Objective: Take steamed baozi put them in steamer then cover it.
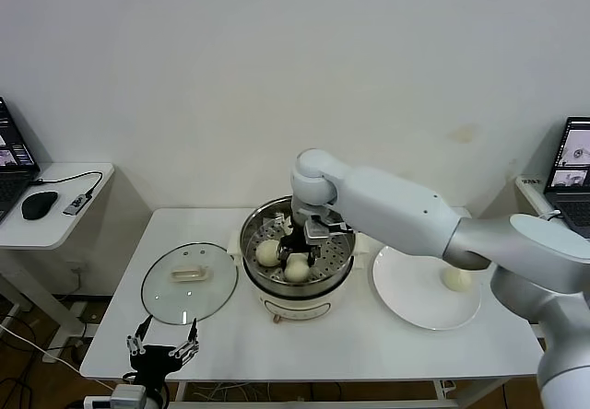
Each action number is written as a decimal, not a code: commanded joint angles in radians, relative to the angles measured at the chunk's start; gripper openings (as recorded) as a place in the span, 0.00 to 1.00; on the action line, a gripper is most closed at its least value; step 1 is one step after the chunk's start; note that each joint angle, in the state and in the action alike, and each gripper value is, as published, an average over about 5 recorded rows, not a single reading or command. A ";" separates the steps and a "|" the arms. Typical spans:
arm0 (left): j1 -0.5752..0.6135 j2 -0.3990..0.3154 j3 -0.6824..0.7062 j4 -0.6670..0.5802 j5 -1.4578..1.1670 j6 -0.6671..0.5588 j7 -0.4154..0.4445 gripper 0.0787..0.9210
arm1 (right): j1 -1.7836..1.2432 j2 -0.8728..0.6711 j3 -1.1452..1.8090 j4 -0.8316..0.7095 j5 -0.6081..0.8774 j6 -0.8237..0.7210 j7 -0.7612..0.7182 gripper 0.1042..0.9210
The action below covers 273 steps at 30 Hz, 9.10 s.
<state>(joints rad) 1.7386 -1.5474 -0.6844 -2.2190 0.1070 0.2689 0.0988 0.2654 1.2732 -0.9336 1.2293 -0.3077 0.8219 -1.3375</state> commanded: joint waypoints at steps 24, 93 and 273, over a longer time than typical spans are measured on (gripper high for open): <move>0.000 0.011 0.017 0.004 -0.007 0.009 0.018 0.88 | 0.167 -0.245 0.129 0.022 0.197 -0.386 -0.008 0.88; -0.011 0.043 0.024 0.100 -0.021 0.029 0.039 0.88 | -0.432 -0.418 0.566 -0.390 -0.326 -0.764 0.138 0.88; -0.309 0.207 0.078 0.422 1.024 -0.266 -0.301 0.88 | -1.866 -0.120 1.759 0.693 0.866 -0.826 1.141 0.88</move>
<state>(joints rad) 1.5045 -1.4416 -0.6562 -1.9658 0.5294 0.0988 0.0415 -1.3516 1.0242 0.6851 1.8644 0.5787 -0.0771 -0.2435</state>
